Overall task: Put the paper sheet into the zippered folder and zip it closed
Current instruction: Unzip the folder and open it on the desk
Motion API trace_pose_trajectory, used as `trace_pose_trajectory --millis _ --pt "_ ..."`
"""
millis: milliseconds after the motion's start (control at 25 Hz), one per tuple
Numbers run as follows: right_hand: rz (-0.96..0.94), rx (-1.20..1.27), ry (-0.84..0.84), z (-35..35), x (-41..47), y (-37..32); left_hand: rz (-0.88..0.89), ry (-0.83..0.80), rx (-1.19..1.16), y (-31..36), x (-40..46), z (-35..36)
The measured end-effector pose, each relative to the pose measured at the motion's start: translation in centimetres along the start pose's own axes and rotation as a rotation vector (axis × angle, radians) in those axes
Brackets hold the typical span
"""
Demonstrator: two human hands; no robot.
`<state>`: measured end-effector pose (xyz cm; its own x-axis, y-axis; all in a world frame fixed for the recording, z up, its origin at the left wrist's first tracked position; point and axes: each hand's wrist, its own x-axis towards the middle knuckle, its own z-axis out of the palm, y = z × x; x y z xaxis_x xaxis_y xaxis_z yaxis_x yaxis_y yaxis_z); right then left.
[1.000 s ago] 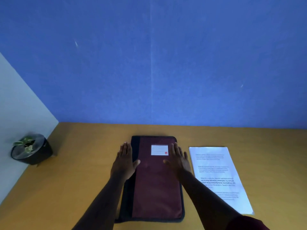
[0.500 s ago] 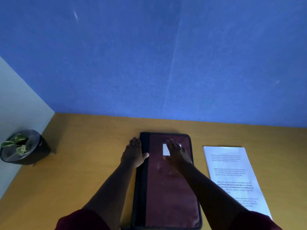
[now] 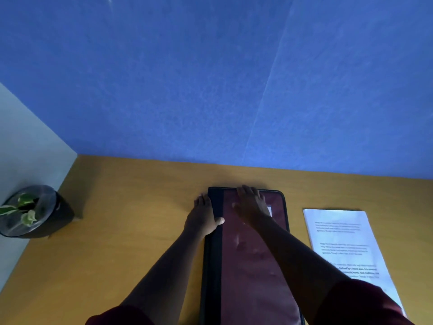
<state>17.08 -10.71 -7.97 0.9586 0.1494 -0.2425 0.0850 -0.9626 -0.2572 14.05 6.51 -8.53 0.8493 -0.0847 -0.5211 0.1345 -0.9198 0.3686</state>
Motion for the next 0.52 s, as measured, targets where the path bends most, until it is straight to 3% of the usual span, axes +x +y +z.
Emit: trace_pose_trajectory --millis 520 --pt "0.369 0.054 -0.149 -1.1 8.0 -7.2 0.003 0.116 -0.068 -1.0 1.1 0.0"
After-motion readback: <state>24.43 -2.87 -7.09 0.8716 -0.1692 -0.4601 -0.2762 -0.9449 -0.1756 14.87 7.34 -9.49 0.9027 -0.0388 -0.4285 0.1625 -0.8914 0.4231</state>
